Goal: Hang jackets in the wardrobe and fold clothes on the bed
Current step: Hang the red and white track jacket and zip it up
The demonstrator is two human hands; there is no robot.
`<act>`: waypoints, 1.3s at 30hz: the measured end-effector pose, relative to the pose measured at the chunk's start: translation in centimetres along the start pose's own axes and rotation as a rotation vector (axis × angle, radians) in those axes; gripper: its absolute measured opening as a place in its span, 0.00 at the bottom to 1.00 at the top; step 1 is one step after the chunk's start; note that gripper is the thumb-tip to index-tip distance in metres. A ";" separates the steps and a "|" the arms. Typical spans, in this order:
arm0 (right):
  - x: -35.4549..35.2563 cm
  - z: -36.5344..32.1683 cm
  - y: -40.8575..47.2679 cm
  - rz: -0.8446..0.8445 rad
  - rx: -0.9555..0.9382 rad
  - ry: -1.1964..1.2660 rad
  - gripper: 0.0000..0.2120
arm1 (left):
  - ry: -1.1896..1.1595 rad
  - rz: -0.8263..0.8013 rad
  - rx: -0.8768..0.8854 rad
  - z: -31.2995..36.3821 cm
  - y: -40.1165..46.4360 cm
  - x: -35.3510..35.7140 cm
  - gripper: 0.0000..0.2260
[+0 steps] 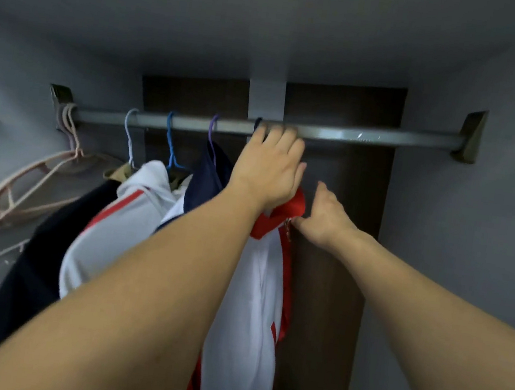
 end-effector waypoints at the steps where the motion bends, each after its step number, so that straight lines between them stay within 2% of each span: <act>1: -0.9 -0.7 -0.4 -0.034 0.024 -0.002 0.47 | -0.027 -0.046 -0.018 -0.5 0.1 -0.5 0.22; 7: -5.9 -4.7 -5.6 -0.276 0.114 0.014 0.41 | -0.215 -0.290 -0.118 -3.7 0.7 -7.2 0.25; 12: -11.9 -8.1 -9.6 -0.325 0.128 0.074 0.38 | -0.398 -0.417 -0.188 -5.6 0.2 -13.4 0.23; 16: -15.2 -10.9 -11.9 -0.307 0.095 0.105 0.29 | -0.443 -0.442 -0.164 -5.8 -1.2 -17.1 0.22; 22: -17.0 -15.0 -15.9 -0.242 0.021 0.105 0.20 | -0.437 -0.465 -0.134 -7.1 -5.0 -20.5 0.22; 27: -16.9 -17.7 -19.2 -0.274 0.022 0.068 0.27 | -0.426 -0.497 -0.155 -9.5 -8.8 -22.7 0.23; 31: -16.7 -19.6 -22.1 -0.311 -0.040 0.069 0.24 | -0.416 -0.494 -0.206 -10.7 -11.9 -25.5 0.22; 33: -16.7 -20.2 -23.4 -0.333 -0.066 0.073 0.26 | -0.395 -0.495 -0.236 -10.9 -13.5 -27.3 0.21; 36: -16.6 -21.4 -25.3 -0.369 -0.145 0.075 0.19 | -0.344 -0.495 -0.305 -11.4 -16.0 -30.1 0.20; 39: -15.8 -22.8 -27.6 -0.439 -0.235 0.067 0.22 | -0.302 -0.503 -0.433 -12.2 -19.0 -33.3 0.20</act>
Point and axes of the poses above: each hand's wrist, its own y-axis towards the middle knuckle, its own x-axis out of the palm, z = x × y, the point moved 8 cm from there along y, towards the middle knuckle, and after that the axes turned 11 degrees about -z, right-handed, at the moved point
